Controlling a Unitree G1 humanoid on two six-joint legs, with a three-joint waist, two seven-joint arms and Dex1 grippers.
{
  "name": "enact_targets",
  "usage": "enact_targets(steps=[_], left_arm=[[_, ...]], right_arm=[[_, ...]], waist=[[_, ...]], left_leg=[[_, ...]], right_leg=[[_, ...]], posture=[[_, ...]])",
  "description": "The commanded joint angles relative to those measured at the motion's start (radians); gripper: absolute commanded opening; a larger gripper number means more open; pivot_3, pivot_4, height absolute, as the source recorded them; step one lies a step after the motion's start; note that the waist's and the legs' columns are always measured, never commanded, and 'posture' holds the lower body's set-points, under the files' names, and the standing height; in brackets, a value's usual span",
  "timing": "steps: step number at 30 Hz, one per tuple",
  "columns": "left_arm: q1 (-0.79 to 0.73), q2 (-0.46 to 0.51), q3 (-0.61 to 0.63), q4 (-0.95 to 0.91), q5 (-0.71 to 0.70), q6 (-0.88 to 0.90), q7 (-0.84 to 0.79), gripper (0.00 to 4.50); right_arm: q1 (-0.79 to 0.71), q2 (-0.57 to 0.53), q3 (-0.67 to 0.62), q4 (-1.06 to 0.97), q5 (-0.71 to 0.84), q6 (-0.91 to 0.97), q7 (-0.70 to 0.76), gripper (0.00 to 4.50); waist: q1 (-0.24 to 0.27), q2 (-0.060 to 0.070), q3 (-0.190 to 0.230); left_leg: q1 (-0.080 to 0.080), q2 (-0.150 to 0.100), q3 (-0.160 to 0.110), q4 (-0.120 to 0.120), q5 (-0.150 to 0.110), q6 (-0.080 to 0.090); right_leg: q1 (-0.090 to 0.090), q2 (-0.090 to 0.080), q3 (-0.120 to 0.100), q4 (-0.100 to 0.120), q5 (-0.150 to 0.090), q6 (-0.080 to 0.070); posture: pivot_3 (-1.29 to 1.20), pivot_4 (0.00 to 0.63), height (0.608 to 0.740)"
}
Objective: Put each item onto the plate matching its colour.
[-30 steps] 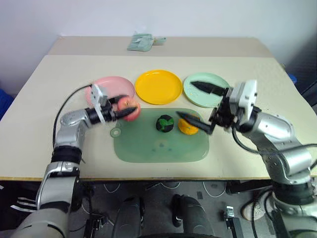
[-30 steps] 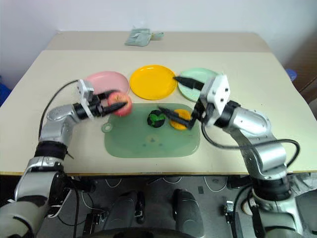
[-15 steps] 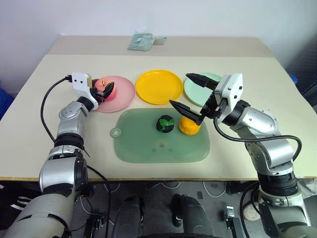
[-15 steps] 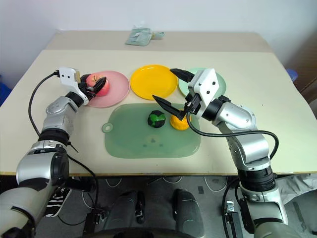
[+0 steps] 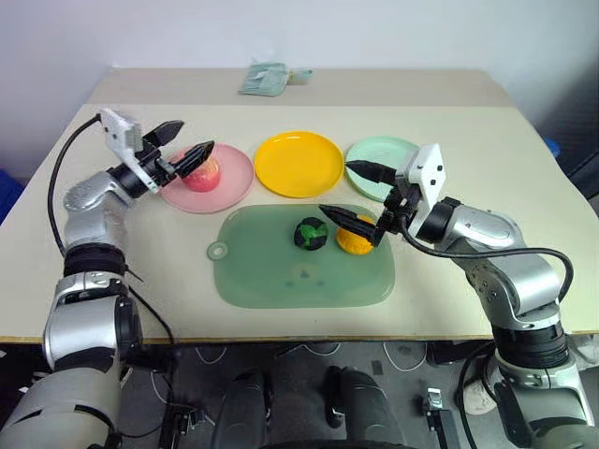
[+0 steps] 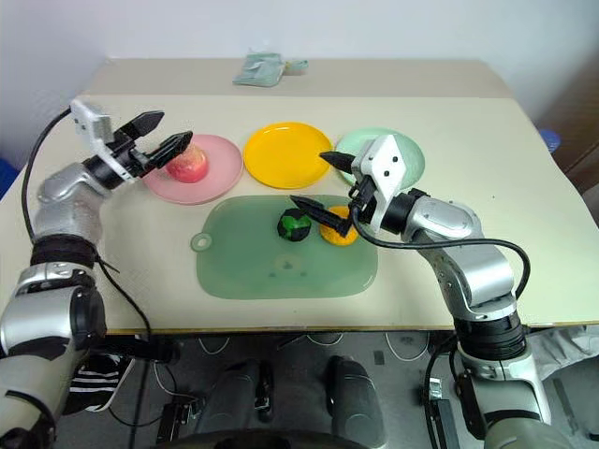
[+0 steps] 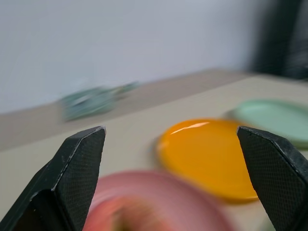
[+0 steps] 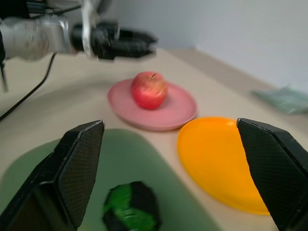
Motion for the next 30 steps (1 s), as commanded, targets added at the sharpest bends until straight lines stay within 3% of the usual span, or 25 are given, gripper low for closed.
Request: enact_targets(steps=[1,6,11,15,18,30], left_arm=[[0.119,0.069,-0.045,-0.244,-0.126,0.240,-0.239,4.45],[0.231,0.118,-0.055,-0.400,-0.157,0.335,-0.299,4.45],[0.241,0.121,-0.068,-0.423,-0.129,0.333,-0.296,4.45],[0.243,0.118,-0.065,-0.424,-0.128,0.334,-0.290,4.45],[0.252,0.119,-0.065,-0.429,-0.129,0.336,-0.288,4.45],[0.278,0.118,-0.057,-0.444,-0.130,0.317,-0.287,4.45]], right_arm=[[-0.019,-0.026,-0.025,-0.036,0.050,0.056,0.015,4.50],[-0.063,0.005,0.078,-0.042,-0.003,0.100,-0.027,4.50],[-0.092,0.045,0.211,-0.001,-0.128,0.093,-0.086,4.50],[-0.140,0.107,0.228,0.037,-0.146,0.115,-0.113,4.50],[-0.139,0.072,0.325,0.102,-0.256,0.051,-0.079,4.50],[-0.142,0.098,0.349,0.209,-0.338,0.027,-0.044,4.50]], waist=[[-0.008,0.000,0.000],[-0.016,0.000,0.000],[-0.014,0.000,0.000],[-0.016,0.000,0.000],[-0.015,0.000,0.000],[-0.017,0.000,0.000]], left_leg=[[0.000,0.000,0.000,0.000,0.000,0.000],[0.001,0.001,-0.001,0.000,0.000,0.000],[0.000,0.001,-0.002,0.000,0.001,-0.001],[-0.001,0.000,-0.001,0.000,0.000,-0.001],[0.000,0.001,-0.001,0.000,0.000,-0.001],[-0.001,0.000,-0.001,0.000,0.000,-0.001]], right_leg=[[0.000,0.000,0.000,0.000,0.000,0.000],[0.000,0.001,0.000,0.001,-0.001,-0.001],[0.000,0.000,0.000,0.001,-0.002,-0.004],[-0.001,0.000,0.000,0.001,-0.001,-0.001],[-0.001,0.001,0.000,0.001,0.000,-0.001],[-0.001,0.000,0.000,0.001,-0.001,-0.001]], posture=[[0.00,0.150,0.740],[0.00,0.150,0.740],[0.00,0.150,0.740],[0.00,0.150,0.740],[0.00,0.150,0.740],[0.00,0.150,0.740]])
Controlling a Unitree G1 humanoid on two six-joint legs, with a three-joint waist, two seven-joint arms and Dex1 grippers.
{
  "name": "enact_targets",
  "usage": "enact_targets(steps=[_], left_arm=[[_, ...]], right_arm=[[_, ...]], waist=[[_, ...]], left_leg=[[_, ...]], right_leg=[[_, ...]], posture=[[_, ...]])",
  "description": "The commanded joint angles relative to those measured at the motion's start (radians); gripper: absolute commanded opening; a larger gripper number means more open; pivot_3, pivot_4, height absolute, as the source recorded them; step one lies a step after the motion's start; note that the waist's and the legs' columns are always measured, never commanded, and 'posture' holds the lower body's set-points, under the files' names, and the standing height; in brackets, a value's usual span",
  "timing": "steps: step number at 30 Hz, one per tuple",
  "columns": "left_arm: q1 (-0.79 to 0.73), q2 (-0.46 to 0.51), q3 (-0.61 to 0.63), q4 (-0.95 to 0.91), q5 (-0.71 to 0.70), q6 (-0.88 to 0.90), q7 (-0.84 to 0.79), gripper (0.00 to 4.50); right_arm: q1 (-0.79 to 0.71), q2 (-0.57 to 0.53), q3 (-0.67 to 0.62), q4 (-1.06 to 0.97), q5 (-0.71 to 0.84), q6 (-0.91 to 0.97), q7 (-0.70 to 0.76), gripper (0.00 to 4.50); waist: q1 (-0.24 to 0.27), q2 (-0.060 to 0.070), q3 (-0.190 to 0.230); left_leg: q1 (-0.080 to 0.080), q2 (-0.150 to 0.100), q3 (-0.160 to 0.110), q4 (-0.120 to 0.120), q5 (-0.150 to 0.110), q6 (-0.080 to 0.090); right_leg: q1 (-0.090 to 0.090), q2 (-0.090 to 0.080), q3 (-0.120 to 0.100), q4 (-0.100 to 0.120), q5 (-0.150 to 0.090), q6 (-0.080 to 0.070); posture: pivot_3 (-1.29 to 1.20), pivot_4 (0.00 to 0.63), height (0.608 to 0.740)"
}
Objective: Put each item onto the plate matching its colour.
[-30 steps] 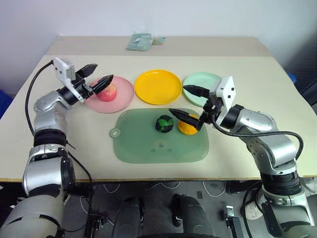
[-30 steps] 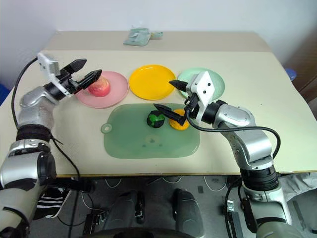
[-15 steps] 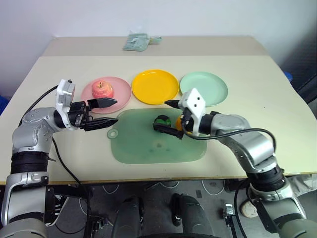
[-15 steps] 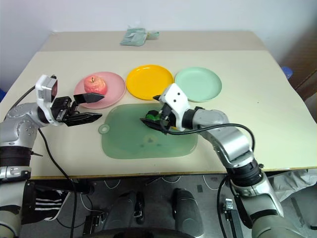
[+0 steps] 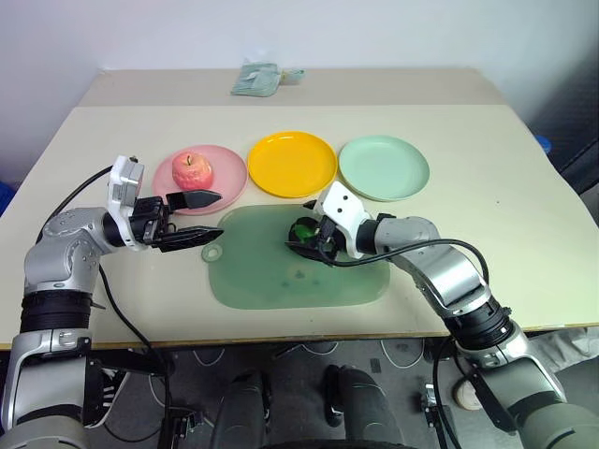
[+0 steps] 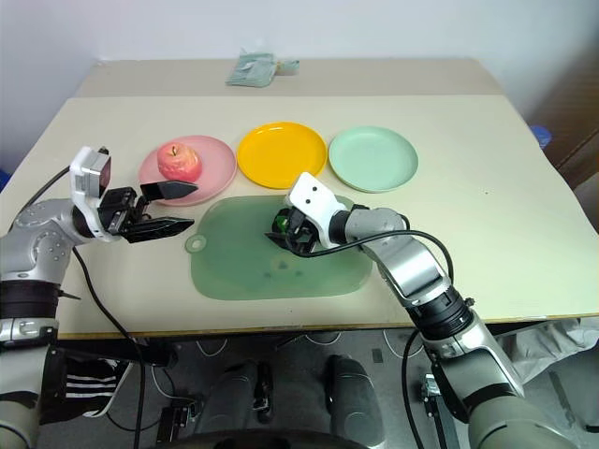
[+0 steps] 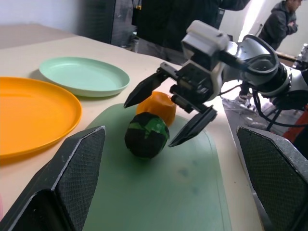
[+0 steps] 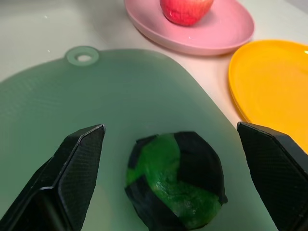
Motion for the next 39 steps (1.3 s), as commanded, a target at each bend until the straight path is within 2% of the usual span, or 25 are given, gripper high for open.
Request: enact_targets(steps=[1,9,12,14,21,25,29,34,39], left_arm=[[0.005,0.012,0.017,-0.031,-0.007,-0.018,-0.002,4.45],[0.006,0.007,0.014,-0.029,-0.007,-0.033,-0.004,4.45],[-0.002,0.002,0.013,-0.018,-0.001,-0.051,-0.004,4.50],[-0.007,0.001,0.010,-0.014,0.001,-0.057,-0.004,4.50],[-0.023,-0.001,0.009,-0.007,-0.002,-0.062,-0.004,4.50],[-0.033,-0.016,0.030,0.006,-0.014,-0.070,0.025,4.50],[-0.056,-0.052,0.056,0.007,-0.024,-0.078,0.092,4.50],[-0.089,-0.106,0.041,0.031,0.049,-0.121,0.249,4.50],[-0.121,-0.176,0.040,0.065,0.122,-0.166,0.447,4.50]], right_arm=[[-0.012,0.010,0.012,-0.002,-0.031,-0.021,0.012,4.50],[0.009,0.009,0.010,-0.003,-0.056,-0.019,0.028,4.50],[0.008,0.005,0.005,0.006,-0.066,-0.026,0.031,3.66],[0.008,0.005,0.003,0.005,-0.068,-0.027,0.036,2.78],[0.005,0.009,-0.008,-0.006,-0.063,-0.025,0.037,2.78],[-0.020,0.084,-0.121,-0.025,0.038,0.020,0.005,2.78],[-0.069,0.129,-0.223,0.015,0.073,0.022,-0.041,2.78],[-0.182,0.168,-0.341,0.205,0.009,-0.100,-0.216,2.78],[-0.271,0.139,-0.371,0.466,-0.084,-0.291,-0.318,2.78]], waist=[[0.000,0.000,0.000],[0.000,0.000,0.000],[0.000,0.000,0.000],[0.001,0.000,0.000],[0.000,0.000,0.000],[0.000,0.000,0.000],[0.003,0.000,0.000],[0.001,0.000,0.000],[0.000,0.000,0.000]], left_leg=[[0.000,0.000,0.000,0.000,0.000,0.000],[0.000,0.000,0.000,0.000,0.000,0.000],[0.000,0.000,0.000,0.000,0.000,0.000],[0.000,0.000,0.000,0.000,0.000,0.000],[0.000,0.000,0.000,0.000,0.000,0.000],[0.000,0.000,0.000,0.000,0.000,0.000],[0.000,0.000,0.000,0.000,0.000,0.000],[0.000,0.000,0.000,0.000,0.000,0.000],[0.000,-0.001,0.000,-0.001,0.000,0.000]], right_leg=[[0.000,0.000,0.000,0.000,0.000,0.000],[0.000,0.000,0.000,0.000,0.000,0.000],[0.000,0.000,0.000,0.000,0.000,0.000],[0.000,0.000,0.000,0.000,0.000,0.000],[0.000,0.000,0.000,0.000,0.000,0.000],[0.000,0.000,0.000,0.000,0.000,0.000],[0.000,0.000,0.000,0.000,0.000,0.001],[0.000,0.000,0.000,0.000,0.000,0.001],[0.000,0.000,0.000,0.000,0.001,0.001]], posture=[[0.00,0.150,0.740],[0.00,0.150,0.740],[0.00,0.150,0.740],[0.00,0.150,0.740],[0.00,0.150,0.740],[0.00,0.150,0.740],[0.00,0.150,0.740],[0.00,0.150,0.740],[0.00,0.150,0.740]])
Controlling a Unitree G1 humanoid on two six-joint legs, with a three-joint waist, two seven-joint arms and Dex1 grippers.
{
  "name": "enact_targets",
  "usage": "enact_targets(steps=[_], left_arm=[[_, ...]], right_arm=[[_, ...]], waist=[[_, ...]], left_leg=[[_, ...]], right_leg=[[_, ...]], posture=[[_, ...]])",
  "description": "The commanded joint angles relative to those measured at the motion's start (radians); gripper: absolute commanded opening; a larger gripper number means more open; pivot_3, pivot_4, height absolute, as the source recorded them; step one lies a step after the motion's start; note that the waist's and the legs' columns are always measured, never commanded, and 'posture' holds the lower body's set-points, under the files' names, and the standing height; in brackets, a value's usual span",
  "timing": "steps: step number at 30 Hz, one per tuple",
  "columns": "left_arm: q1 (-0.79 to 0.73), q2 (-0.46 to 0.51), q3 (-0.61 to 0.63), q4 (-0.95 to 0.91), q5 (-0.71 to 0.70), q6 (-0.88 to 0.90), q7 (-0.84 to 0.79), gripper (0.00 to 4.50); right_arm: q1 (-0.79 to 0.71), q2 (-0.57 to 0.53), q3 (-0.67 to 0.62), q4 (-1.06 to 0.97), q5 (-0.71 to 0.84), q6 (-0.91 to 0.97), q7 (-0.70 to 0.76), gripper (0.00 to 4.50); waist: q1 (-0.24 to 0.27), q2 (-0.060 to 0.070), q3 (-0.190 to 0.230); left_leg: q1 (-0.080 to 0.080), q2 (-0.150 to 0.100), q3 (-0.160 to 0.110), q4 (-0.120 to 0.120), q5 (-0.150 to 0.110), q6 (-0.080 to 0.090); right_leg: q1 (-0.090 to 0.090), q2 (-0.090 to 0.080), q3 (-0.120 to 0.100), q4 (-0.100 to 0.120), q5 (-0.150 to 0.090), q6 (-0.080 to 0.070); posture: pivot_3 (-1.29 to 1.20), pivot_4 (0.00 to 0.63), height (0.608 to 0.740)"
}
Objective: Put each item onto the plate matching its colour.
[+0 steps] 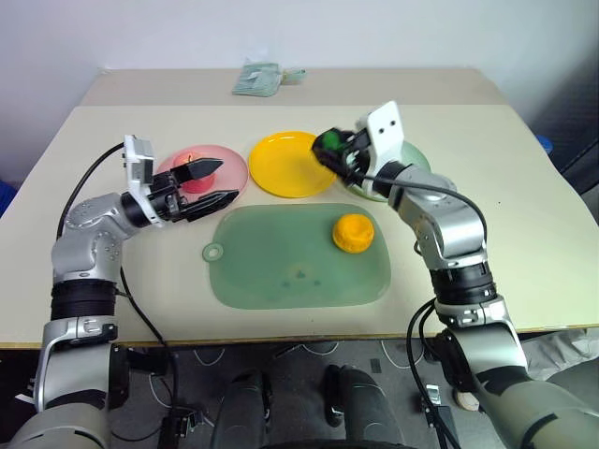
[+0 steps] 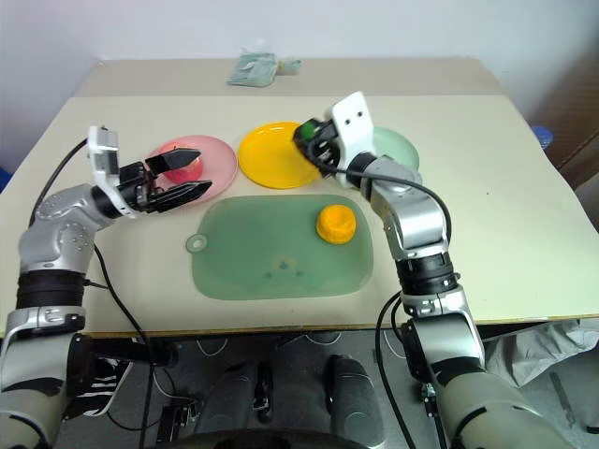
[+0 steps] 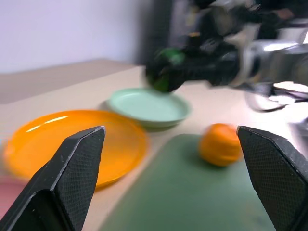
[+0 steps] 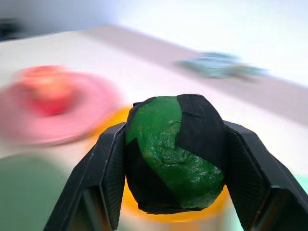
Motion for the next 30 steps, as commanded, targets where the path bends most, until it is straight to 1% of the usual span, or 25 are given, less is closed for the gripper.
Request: enact_targets(steps=[1,7,10,11,13,14,15,17,18,19,20,22,23,24,26,28,30], left_arm=[[-0.036,-0.034,0.013,-0.006,0.025,-0.048,0.102,4.50],[-0.008,-0.029,-0.019,-0.045,0.035,-0.019,0.103,4.50],[0.010,-0.008,-0.019,-0.078,0.005,0.047,0.079,4.50],[0.016,-0.003,-0.018,-0.087,0.004,0.040,0.067,4.50],[0.028,0.008,-0.008,-0.104,-0.012,0.046,0.040,4.50],[0.032,0.011,-0.004,-0.112,-0.020,0.046,0.030,4.50],[0.045,0.027,0.011,-0.150,-0.101,0.135,-0.026,4.50],[0.084,0.073,0.028,-0.257,-0.259,0.322,-0.123,4.50],[0.103,0.096,0.034,-0.305,-0.318,0.392,-0.151,4.50],[0.115,0.113,0.035,-0.334,-0.345,0.427,-0.160,4.50],[0.122,0.125,0.031,-0.347,-0.345,0.429,-0.168,4.50],[0.126,0.140,0.023,-0.355,-0.334,0.420,-0.179,4.50],[0.126,0.154,0.006,-0.343,-0.306,0.400,-0.197,4.50],[0.126,0.164,-0.006,-0.335,-0.287,0.387,-0.210,4.50],[0.099,0.158,-0.030,-0.273,-0.223,0.305,-0.226,4.50],[0.075,0.151,-0.044,-0.230,-0.194,0.264,-0.240,4.50],[0.064,0.144,-0.053,-0.211,-0.184,0.247,-0.256,4.50]], right_arm=[[-0.072,-0.024,-0.024,0.164,-0.071,-0.163,-0.063,2.78],[-0.159,-0.045,-0.005,0.515,-0.156,-0.336,-0.121,2.78],[-0.172,-0.044,-0.009,0.630,-0.156,-0.384,-0.087,2.78],[-0.175,-0.043,-0.017,0.642,-0.149,-0.400,-0.078,3.02],[-0.182,-0.048,-0.030,0.639,-0.139,-0.414,-0.068,3.62],[-0.185,-0.050,-0.034,0.638,-0.137,-0.420,-0.067,4.07],[-0.187,-0.049,-0.063,0.614,-0.105,-0.416,-0.057,4.48],[-0.170,-0.053,-0.102,0.518,-0.044,-0.416,-0.012,4.48],[-0.153,-0.054,-0.126,0.442,0.010,-0.376,0.029,4.48],[-0.130,-0.056,-0.137,0.362,0.058,-0.327,0.076,4.48],[-0.090,-0.067,-0.136,0.253,0.111,-0.252,0.135,4.48],[-0.027,-0.087,-0.130,0.091,0.189,-0.119,0.208,4.48],[0.044,-0.134,-0.089,-0.046,0.231,-0.037,0.284,4.48],[0.093,-0.168,-0.062,-0.141,0.259,0.023,0.334,4.48],[0.206,-0.253,-0.003,-0.320,0.285,0.119,0.404,4.48],[0.269,-0.306,0.035,-0.400,0.263,0.150,0.418,4.48],[0.294,-0.322,0.055,-0.413,0.233,0.164,0.397,4.48]], waist=[[-0.003,0.000,0.000],[-0.009,0.000,0.000],[-0.009,0.001,0.000],[-0.010,0.001,0.000],[-0.010,0.002,0.001],[-0.010,0.002,0.001],[-0.010,0.002,0.001],[-0.011,0.002,0.001],[-0.012,0.002,0.001],[-0.012,0.002,0.001],[-0.010,0.002,0.001],[-0.003,0.002,0.001],[0.000,0.002,0.001],[0.006,0.002,0.001],[0.006,0.002,0.001],[0.003,0.002,0.001],[-0.003,0.002,0.001]], left_leg=[[0.000,0.000,0.000,0.000,0.000,0.000],[0.000,0.000,0.001,-0.001,0.000,0.000],[0.000,0.000,0.001,-0.001,0.000,0.000],[0.000,0.000,0.001,-0.002,0.000,0.000],[0.000,0.000,0.001,-0.002,0.000,0.000],[0.000,0.000,0.001,-0.002,0.000,0.000],[0.000,0.000,0.001,-0.002,0.000,0.000],[0.000,0.001,0.001,-0.002,0.000,0.000],[0.000,0.001,0.001,-0.002,0.000,0.000],[0.000,0.001,0.001,-0.002,0.000,0.000],[0.000,0.001,0.000,-0.002,0.000,0.000],[0.000,0.001,-0.001,-0.002,0.000,0.000],[0.002,0.001,-0.001,-0.002,0.000,-0.001],[0.003,0.001,-0.001,-0.002,0.000,-0.001],[0.002,0.001,-0.002,-0.002,0.000,-0.001],[0.002,0.000,-0.002,-0.002,0.000,-0.001],[0.001,0.000,-0.001,-0.001,0.000,-0.001]], right_leg=[[0.000,0.000,0.000,0.000,0.000,0.000],[-0.001,0.000,0.000,0.000,0.000,0.000],[-0.001,0.000,0.000,0.000,0.000,0.000],[-0.001,0.000,0.000,0.000,0.000,0.000],[-0.001,0.000,0.000,0.000,0.000,0.000],[-0.001,0.000,0.001,0.000,0.000,0.000],[-0.001,0.000,0.001,0.000,0.000,0.000],[-0.001,0.000,0.001,0.001,0.000,0.000],[-0.001,0.000,0.001,0.000,0.000,0.000],[-0.001,0.000,0.001,0.001,0.000,0.000],[-0.001,0.000,0.001,0.001,0.000,0.000],[-0.001,0.000,0.000,0.001,0.000,0.000],[0.000,0.000,0.000,0.001,0.000,0.000],[0.002,0.000,0.000,0.001,0.000,0.000],[0.003,0.000,-0.001,-0.001,-0.001,-0.002],[0.002,-0.001,-0.001,-0.001,-0.002,-0.004],[0.001,-0.001,-0.001,-0.002,-0.002,-0.004]], posture=[[0.00,0.150,0.740],[0.00,0.150,0.740],[0.00,0.150,0.740],[0.00,0.150,0.740],[0.00,0.150,0.740],[0.00,0.150,0.740],[0.00,0.150,0.740],[0.00,0.150,0.740],[0.00,0.150,0.740],[0.00,0.150,0.740],[0.00,0.150,0.740],[0.00,0.150,0.740],[0.00,0.150,0.740],[0.00,0.150,0.740],[0.00,0.150,0.740],[0.00,0.150,0.740],[0.00,0.150,0.740]])
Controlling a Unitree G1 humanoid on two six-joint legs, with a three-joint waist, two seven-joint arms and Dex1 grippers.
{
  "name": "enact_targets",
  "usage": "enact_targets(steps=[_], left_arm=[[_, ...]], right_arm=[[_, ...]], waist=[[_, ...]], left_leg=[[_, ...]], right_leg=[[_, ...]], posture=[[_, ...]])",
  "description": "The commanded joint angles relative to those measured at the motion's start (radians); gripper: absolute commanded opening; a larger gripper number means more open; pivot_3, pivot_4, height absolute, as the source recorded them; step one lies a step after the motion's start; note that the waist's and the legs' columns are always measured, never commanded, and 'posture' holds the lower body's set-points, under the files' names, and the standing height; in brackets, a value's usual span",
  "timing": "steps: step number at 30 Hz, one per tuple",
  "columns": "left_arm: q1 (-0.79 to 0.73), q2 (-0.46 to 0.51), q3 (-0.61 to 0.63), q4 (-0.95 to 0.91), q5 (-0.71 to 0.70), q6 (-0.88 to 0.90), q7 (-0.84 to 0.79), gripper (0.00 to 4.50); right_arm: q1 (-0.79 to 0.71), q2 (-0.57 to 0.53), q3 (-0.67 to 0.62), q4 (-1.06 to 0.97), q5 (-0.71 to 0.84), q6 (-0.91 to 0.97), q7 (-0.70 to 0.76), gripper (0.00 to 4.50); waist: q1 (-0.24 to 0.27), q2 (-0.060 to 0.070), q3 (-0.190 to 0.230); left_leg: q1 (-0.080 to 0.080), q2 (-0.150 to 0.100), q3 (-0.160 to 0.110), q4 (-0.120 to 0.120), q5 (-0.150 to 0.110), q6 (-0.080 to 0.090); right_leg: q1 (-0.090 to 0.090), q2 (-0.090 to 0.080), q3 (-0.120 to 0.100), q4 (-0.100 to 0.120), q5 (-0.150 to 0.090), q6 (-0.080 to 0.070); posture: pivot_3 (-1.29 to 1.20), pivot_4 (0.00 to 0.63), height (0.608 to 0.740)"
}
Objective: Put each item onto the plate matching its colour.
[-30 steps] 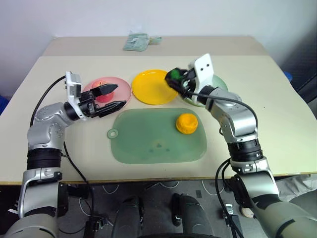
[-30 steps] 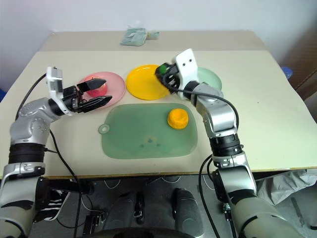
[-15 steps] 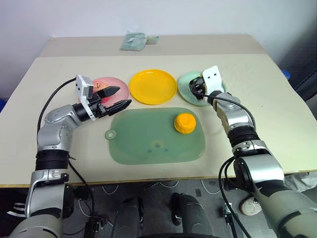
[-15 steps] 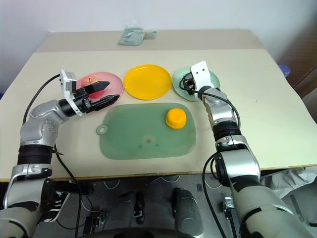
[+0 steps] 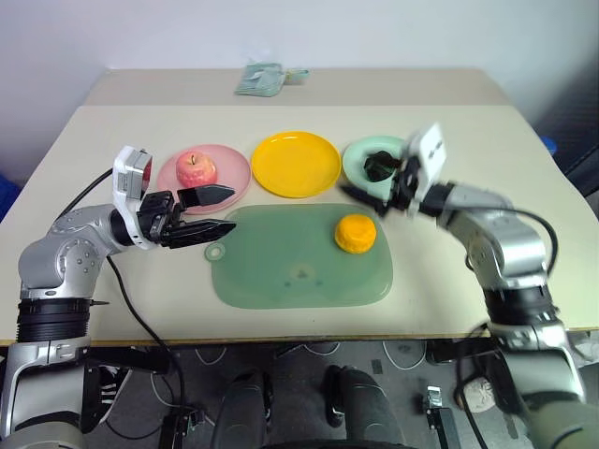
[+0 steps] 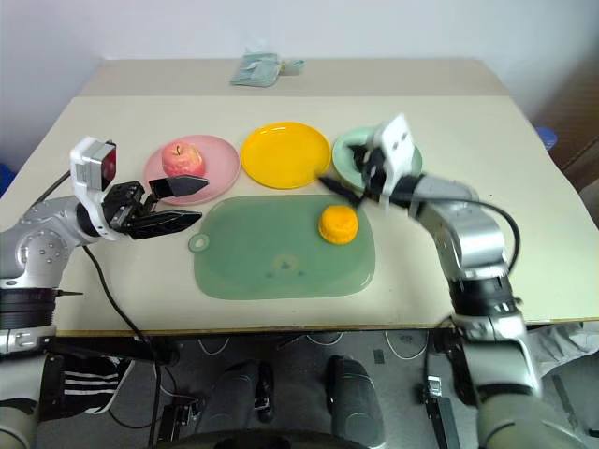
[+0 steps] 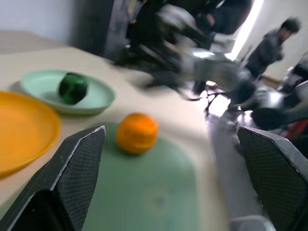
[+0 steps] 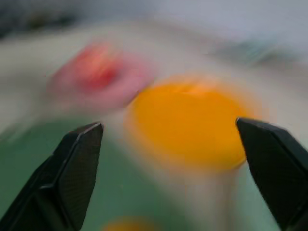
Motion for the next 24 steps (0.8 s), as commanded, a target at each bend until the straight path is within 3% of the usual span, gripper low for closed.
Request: enact_targets(steps=[1,13,17,18,24], left_arm=[[-0.042,-0.007,-0.019,0.019,0.021,-0.045,-0.035,4.50],[-0.058,-0.016,-0.010,0.056,0.053,-0.078,-0.047,4.50],[-0.047,-0.022,0.014,0.048,0.047,-0.095,-0.024,4.50],[-0.045,-0.024,0.020,0.046,0.047,-0.101,-0.017,4.50],[-0.052,-0.038,0.059,0.087,0.093,-0.148,0.111,4.50]], right_arm=[[0.002,-0.027,0.022,-0.063,-0.051,0.013,-0.026,4.48],[0.035,-0.009,0.111,0.032,-0.159,0.029,-0.035,4.48],[0.005,0.010,0.105,0.036,-0.143,0.049,-0.019,3.31],[-0.003,0.007,0.116,0.038,-0.164,0.026,-0.020,3.19],[-0.109,0.105,0.066,0.087,-0.155,-0.031,-0.079,3.19]], waist=[[-0.007,0.000,0.000],[0.003,-0.001,0.000],[0.000,0.000,0.000],[-0.001,0.000,0.000],[-0.005,0.000,0.000]], left_leg=[[0.000,0.000,0.001,0.000,0.000,0.000],[-0.001,0.000,0.000,0.001,0.000,0.000],[-0.001,0.000,0.000,0.001,0.000,0.000],[-0.001,0.000,0.000,0.000,0.000,0.000],[-0.001,0.001,0.000,0.000,0.000,0.000]], right_leg=[[-0.001,0.000,0.000,0.000,0.000,0.000],[-0.001,0.001,0.001,0.001,0.000,0.000],[-0.001,0.001,0.001,0.001,0.000,0.000],[-0.001,0.001,0.000,0.001,0.001,0.001],[-0.002,0.002,0.000,0.001,0.002,0.003]], posture=[[0.00,0.150,0.740],[0.00,0.150,0.740],[0.00,0.150,0.740],[0.00,0.150,0.740],[0.00,0.150,0.740]])
